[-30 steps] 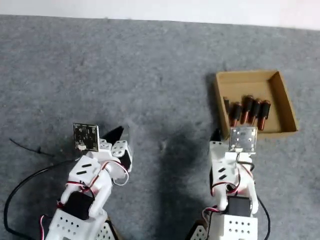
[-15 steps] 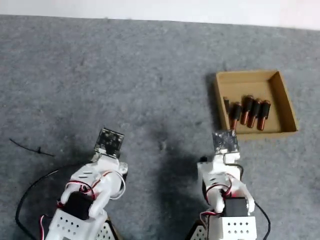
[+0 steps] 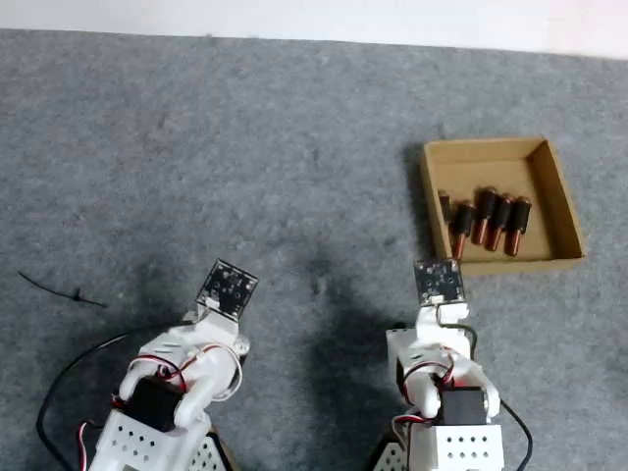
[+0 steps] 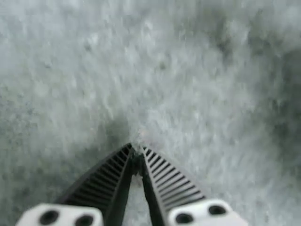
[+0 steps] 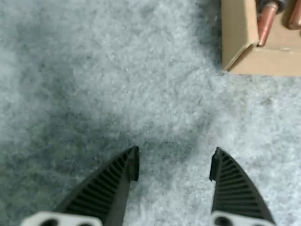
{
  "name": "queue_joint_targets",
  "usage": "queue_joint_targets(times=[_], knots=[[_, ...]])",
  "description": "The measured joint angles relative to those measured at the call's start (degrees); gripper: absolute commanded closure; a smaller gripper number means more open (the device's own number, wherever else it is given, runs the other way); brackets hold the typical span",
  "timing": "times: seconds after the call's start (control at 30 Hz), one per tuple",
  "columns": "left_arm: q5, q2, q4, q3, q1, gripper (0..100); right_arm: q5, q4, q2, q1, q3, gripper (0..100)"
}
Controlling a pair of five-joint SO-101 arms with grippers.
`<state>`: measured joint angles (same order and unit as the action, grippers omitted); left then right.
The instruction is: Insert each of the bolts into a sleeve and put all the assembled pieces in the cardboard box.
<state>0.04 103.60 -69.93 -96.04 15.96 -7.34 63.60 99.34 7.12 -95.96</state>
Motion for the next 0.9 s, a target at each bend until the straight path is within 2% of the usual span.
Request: queue_joint_targets(times=[0.23, 0.9], knots=[[0.00, 0.00, -5.45, 0.00, 0.00, 99, 0.00, 0.00, 0.00, 0.00, 0.00, 77.5], [0.00, 0.00, -5.89, 0.00, 0.26, 99, 0.00, 0.00, 0.09, 0.00, 0.00, 77.5]])
